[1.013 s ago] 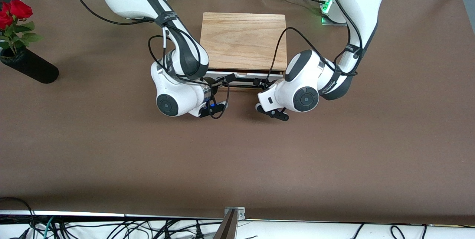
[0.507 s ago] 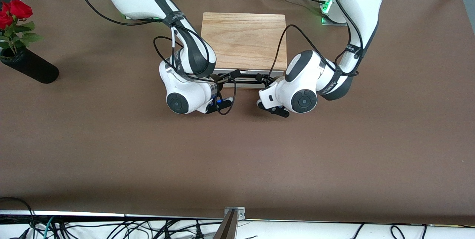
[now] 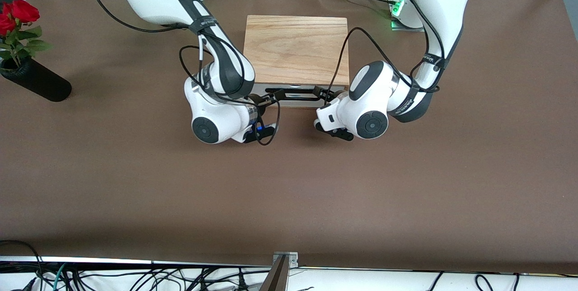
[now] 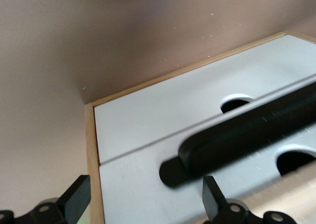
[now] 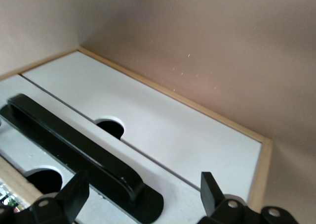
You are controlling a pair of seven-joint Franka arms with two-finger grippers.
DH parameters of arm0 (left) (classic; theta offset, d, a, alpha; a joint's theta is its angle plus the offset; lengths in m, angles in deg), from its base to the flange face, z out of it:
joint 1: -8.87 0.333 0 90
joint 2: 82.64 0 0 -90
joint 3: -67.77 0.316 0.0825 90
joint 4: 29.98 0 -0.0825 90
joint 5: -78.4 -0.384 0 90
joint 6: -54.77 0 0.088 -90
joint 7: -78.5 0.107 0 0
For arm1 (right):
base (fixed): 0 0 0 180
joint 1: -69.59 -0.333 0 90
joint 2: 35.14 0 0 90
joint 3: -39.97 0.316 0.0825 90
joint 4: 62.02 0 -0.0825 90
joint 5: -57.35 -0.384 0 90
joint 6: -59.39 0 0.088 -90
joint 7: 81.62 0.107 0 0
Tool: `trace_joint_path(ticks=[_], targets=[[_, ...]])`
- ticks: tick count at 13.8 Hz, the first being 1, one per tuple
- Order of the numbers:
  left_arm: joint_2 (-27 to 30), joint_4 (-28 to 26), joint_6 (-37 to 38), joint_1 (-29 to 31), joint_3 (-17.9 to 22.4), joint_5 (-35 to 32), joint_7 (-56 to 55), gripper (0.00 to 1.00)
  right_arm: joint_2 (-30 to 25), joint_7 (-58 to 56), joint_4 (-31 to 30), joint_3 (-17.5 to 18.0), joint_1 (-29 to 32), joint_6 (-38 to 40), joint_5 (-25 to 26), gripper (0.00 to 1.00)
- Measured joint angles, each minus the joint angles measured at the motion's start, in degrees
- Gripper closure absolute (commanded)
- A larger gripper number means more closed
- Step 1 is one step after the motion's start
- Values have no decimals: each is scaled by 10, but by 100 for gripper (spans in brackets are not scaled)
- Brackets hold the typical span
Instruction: Close drawer with both arms simultaneously
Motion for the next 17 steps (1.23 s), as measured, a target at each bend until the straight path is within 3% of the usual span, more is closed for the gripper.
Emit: trace_joint_path(ticks=[4,7,9,14,17], targets=[[66,21,8,6,43,-20,-20,0,-6,-1,28,-3,25,2,0,0],[105,69,12,33,88,-29,-20,0,-15,-1,69,-21,39,2,16,0],[129,86,27,67,99,-65,-19,0,-29,-1,90,-49,45,2,43,0],[202,89,56,93,99,-187,-22,0,-51,-69,95,-159,57,20,97,0],[254,43,66,150,100,-201,-21,0,-50,-80,95,-205,61,20,119,0]])
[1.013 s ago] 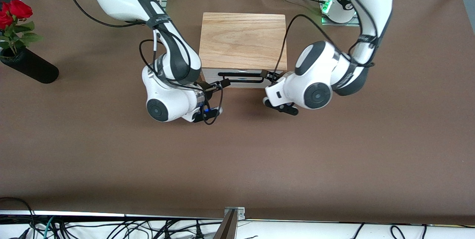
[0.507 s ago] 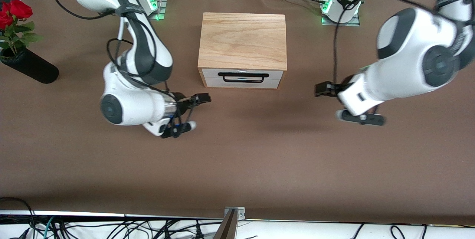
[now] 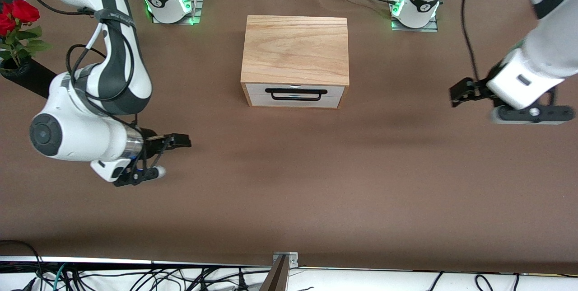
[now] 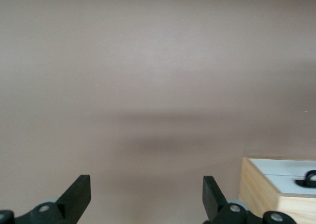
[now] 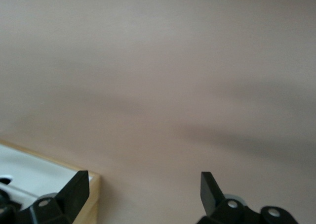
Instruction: Close drawer with both arms simultaneously
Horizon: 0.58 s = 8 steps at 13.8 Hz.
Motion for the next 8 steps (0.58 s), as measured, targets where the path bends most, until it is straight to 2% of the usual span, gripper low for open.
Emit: trace_joint_path(ticks=[3,4,6,8], targets=[[61,-97,-42,35,1,1,3,0,-6,-1,9,-36,1,-9,11,0],[77,-119,-56,31,-1,2,3,0,-16,-1,10,-41,5,-9,33,0],[94,-140,-71,14,1,14,2,0,-46,-1,8,-40,13,-8,93,0],[97,-146,-71,6,5,24,2,0,-89,-1,1,-10,34,-6,154,0]])
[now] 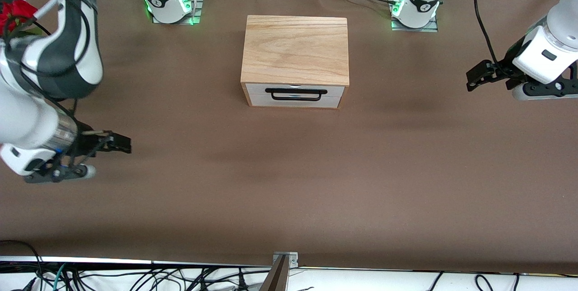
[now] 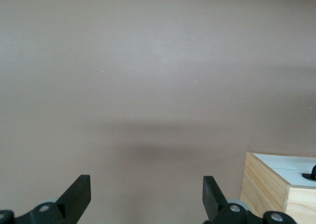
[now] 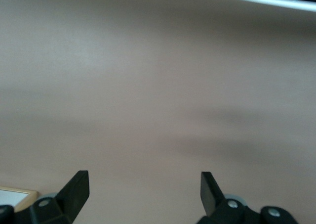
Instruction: Close drawer with both arms simultaneously
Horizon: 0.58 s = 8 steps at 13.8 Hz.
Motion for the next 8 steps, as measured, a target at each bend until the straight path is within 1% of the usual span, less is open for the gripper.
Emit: trace_joint_path(ticks=[2,3,4,6,8], targets=[[0,-2,4,0,4,1,0,0,-45,0,-15,50,42,-4,68,0],[0,-2,6,0,7,1,0,0,-66,0,-28,66,62,-18,81,0],[0,-2,7,0,7,1,0,0,-92,0,-51,80,79,-37,84,0],[0,-2,7,0,7,1,0,0,-155,0,-121,120,113,-60,91,0],[0,-2,7,0,7,1,0,0,-202,0,-176,142,124,-66,94,0]])
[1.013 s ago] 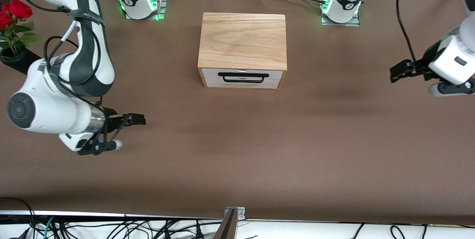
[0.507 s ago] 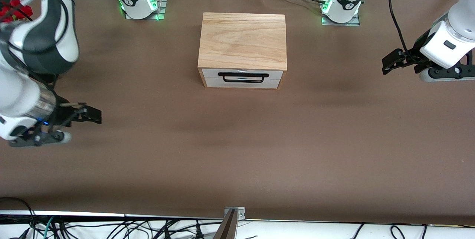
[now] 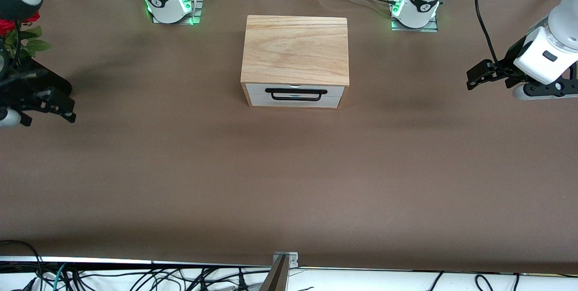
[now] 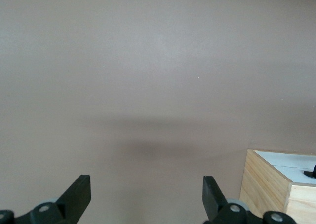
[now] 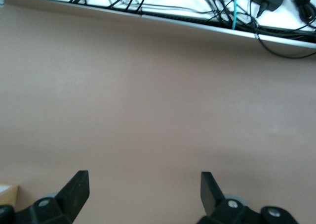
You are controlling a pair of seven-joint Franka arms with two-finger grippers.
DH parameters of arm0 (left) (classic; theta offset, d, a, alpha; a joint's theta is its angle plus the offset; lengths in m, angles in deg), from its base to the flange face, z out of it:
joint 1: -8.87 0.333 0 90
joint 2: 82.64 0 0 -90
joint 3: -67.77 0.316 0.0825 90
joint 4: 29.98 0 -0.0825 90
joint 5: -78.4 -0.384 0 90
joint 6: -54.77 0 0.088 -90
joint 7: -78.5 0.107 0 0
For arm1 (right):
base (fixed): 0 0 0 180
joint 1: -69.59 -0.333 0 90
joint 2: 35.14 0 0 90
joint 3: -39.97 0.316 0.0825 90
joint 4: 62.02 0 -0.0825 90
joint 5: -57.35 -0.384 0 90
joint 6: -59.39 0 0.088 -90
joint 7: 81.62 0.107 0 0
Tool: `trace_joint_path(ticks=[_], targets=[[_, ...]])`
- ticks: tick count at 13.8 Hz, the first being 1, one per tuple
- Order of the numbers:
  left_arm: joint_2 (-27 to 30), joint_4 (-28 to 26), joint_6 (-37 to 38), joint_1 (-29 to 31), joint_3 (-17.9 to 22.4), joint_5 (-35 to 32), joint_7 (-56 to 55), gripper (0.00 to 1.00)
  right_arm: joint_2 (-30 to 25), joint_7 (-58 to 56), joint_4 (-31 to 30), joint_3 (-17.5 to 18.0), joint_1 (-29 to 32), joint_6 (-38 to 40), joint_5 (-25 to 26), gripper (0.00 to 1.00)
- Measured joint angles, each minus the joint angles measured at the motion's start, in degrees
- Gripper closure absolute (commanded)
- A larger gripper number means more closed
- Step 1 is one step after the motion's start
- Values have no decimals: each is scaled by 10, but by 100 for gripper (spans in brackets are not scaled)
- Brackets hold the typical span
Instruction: Close drawer with both arms simultaneously
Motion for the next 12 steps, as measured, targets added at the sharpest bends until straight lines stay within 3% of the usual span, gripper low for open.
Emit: trace_joint_path(ticks=[4,12], targets=[[0,0,0,0,0,0,0,0,-19,45,-33,18,0,13,0,0],[0,0,0,0,0,0,0,0,-10,52,-35,19,1,14,0,0]])
